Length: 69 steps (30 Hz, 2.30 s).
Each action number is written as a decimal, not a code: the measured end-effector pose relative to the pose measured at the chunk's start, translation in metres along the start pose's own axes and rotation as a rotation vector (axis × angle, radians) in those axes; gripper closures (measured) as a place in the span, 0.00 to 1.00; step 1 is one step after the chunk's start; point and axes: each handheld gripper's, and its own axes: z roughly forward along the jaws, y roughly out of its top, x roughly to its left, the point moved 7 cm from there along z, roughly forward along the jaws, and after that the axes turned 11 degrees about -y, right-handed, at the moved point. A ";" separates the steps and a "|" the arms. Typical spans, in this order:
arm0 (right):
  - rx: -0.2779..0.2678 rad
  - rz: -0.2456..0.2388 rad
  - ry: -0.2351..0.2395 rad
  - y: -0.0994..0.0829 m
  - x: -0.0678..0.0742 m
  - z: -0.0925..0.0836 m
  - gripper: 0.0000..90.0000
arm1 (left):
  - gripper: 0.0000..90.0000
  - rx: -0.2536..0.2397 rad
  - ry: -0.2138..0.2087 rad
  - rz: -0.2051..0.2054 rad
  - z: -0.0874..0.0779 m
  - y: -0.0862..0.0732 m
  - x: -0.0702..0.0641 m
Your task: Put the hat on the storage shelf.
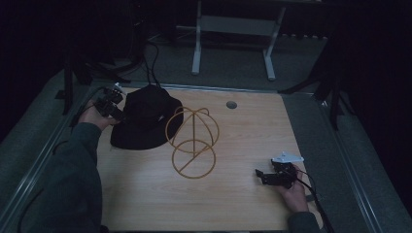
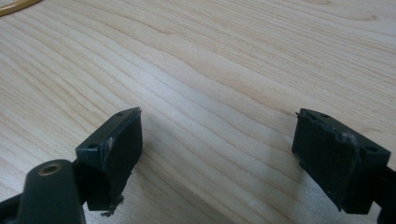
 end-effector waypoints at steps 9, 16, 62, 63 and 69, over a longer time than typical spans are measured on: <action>0.000 0.000 0.000 0.000 0.000 0.000 0.18 | 0.54 0.026 0.009 -0.006 0.006 0.007 0.005; 0.000 0.000 0.000 0.000 0.000 0.000 0.18 | 0.54 0.036 0.011 -0.007 0.007 0.014 0.009; 0.000 -0.001 0.000 0.000 0.000 0.000 0.18 | 0.91 0.149 -0.024 0.071 0.036 0.021 0.006; 0.000 -0.001 0.000 0.000 0.000 0.000 0.18 | 0.91 0.149 -0.024 0.071 0.036 0.021 0.006; 0.000 0.000 0.000 0.000 0.000 0.000 0.18 | 0.78 0.194 -0.006 0.063 0.043 0.019 0.009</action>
